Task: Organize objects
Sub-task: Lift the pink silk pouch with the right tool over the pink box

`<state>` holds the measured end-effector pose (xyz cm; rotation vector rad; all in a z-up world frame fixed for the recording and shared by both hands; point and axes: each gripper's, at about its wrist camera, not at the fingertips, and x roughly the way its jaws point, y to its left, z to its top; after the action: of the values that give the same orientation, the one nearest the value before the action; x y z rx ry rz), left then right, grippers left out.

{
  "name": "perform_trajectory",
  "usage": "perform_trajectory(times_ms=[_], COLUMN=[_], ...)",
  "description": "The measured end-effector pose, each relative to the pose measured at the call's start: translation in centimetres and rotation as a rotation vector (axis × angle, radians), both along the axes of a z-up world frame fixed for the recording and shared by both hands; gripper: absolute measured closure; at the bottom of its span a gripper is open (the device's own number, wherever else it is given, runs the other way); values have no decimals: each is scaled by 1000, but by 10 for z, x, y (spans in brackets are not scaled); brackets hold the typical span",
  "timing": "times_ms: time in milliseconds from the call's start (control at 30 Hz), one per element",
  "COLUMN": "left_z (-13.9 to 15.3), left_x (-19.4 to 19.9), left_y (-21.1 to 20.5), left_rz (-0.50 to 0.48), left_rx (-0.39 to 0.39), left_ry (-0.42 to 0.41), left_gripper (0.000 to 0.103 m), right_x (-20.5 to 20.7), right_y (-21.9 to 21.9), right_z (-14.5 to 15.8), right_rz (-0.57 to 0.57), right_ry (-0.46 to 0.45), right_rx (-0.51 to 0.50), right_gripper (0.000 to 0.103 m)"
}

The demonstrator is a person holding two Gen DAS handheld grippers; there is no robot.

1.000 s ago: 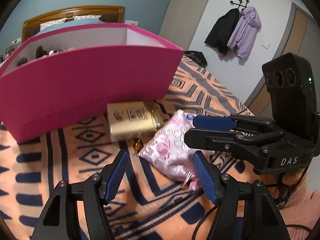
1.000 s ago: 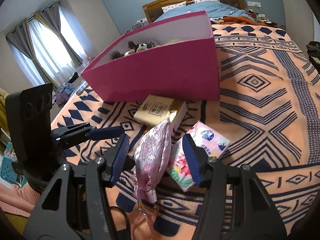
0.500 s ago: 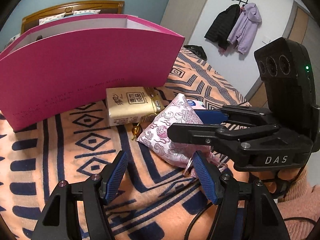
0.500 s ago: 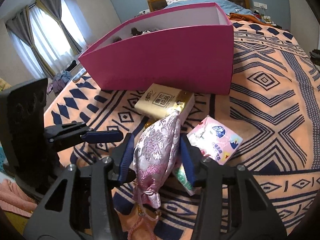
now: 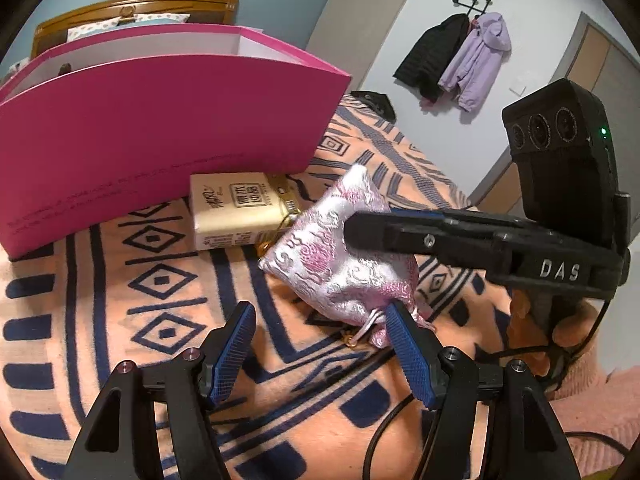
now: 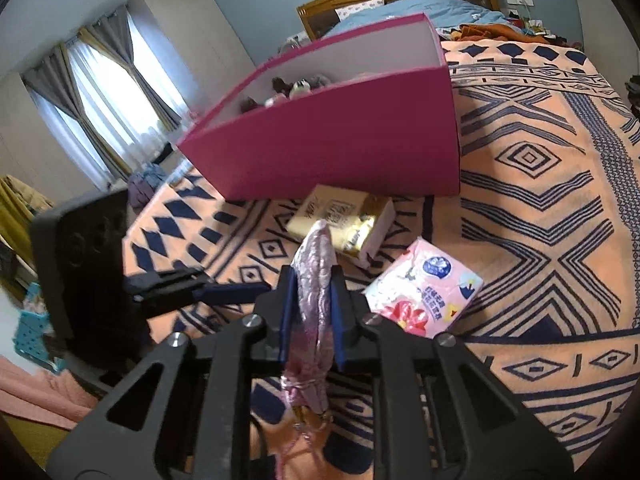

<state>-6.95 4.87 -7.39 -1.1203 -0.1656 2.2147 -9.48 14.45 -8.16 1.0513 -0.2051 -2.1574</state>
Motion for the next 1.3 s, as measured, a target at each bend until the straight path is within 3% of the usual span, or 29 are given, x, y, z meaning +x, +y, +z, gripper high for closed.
perform_trajectory(times_ms=[267,600,833,1300], left_z=[5,-11,-15,25], left_x=[-6,-22,-26,-13], left_y=[6,27,30,10], left_rz=[-59,-77,-67,-47], left_rx=[94,109,124,118], left_ry=[-25,-80,-95,28], left_gripper=[34,43,51,56], right_x=[-3,-13,-16,-8], right_y=[3,19,23,21], right_z=[13,-2,-12,13], right_rz=[2,-43,-53,-11], right_ry=[5,-51,-82,-44], right_rx=[-87,-108,-92,-204], right_gripper=[87,87,79,79])
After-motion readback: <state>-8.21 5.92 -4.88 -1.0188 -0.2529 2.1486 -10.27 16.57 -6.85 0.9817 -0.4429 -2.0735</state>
